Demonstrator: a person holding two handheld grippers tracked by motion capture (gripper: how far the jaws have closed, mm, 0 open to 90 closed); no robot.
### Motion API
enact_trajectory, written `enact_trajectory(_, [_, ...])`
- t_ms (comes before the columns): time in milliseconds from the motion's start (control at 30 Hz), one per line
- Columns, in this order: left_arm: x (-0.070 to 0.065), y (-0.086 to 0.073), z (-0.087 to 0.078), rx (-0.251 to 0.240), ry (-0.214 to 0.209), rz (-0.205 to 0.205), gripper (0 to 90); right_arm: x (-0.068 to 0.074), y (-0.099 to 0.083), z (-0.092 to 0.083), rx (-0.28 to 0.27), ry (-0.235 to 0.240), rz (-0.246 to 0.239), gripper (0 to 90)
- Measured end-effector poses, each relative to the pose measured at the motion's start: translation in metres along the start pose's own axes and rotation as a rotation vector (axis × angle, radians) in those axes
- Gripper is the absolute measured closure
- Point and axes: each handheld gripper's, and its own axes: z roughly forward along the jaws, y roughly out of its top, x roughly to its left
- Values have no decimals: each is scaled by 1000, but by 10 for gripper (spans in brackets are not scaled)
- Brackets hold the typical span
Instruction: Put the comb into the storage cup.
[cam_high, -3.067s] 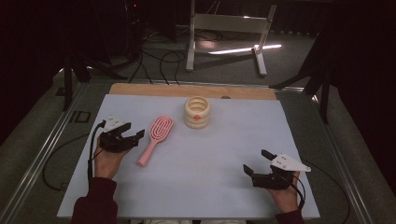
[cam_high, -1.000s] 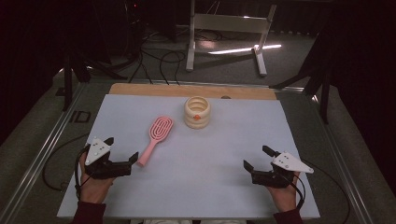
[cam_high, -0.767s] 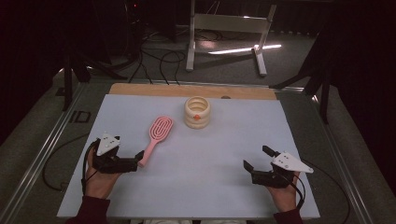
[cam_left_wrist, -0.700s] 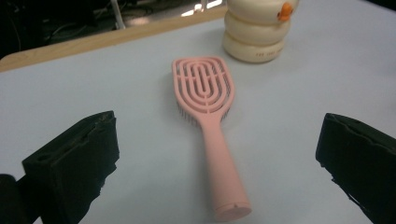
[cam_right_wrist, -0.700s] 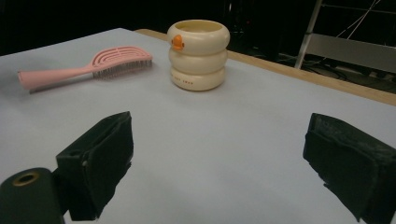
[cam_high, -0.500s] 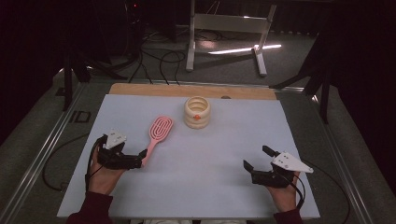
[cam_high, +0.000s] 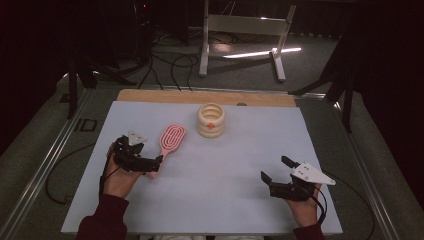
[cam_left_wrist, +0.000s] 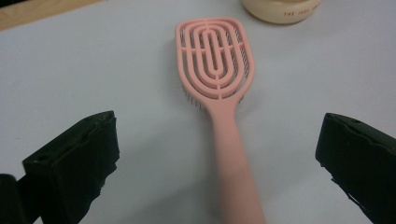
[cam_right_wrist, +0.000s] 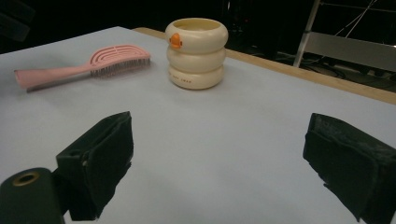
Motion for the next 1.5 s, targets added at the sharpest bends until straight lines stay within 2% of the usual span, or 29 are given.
enact_trajectory(500, [7, 11, 23, 93, -4, -39, 2, 0, 0, 0, -2, 2, 0, 84])
enact_trajectory(1133, [0, 19, 52, 201, -1, 4, 6, 0, 0, 0, 1, -1, -3, 84])
enact_trajectory(1500, [0, 18, 72, 270, -12, -5, 15, 0, 0, 0, 2, -1, -3, 84])
